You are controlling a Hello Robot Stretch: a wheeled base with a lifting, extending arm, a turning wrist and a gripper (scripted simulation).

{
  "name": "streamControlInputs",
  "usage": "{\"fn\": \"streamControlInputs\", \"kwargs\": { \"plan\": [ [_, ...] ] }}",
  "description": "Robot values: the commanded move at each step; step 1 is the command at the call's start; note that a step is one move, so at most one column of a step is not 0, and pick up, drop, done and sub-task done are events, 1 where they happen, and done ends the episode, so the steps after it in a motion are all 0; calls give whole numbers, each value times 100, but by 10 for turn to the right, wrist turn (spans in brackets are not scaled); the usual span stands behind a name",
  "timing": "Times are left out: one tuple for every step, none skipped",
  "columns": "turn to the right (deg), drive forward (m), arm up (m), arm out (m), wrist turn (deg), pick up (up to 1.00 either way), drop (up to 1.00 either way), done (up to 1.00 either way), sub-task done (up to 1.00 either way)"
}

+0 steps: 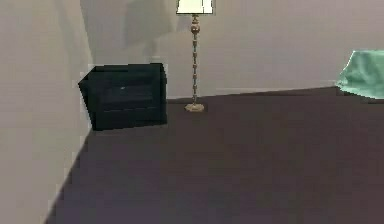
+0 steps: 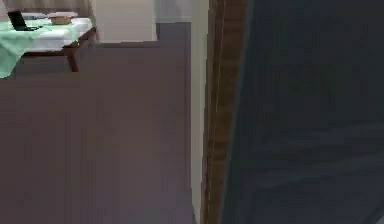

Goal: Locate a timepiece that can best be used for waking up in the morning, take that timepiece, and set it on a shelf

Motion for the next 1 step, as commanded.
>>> {"fn": "streamControlInputs", "kwargs": {
  "plan": [
    [270, 0, 0, 0, 0, 0, 0, 0, 0]
  ]
}}
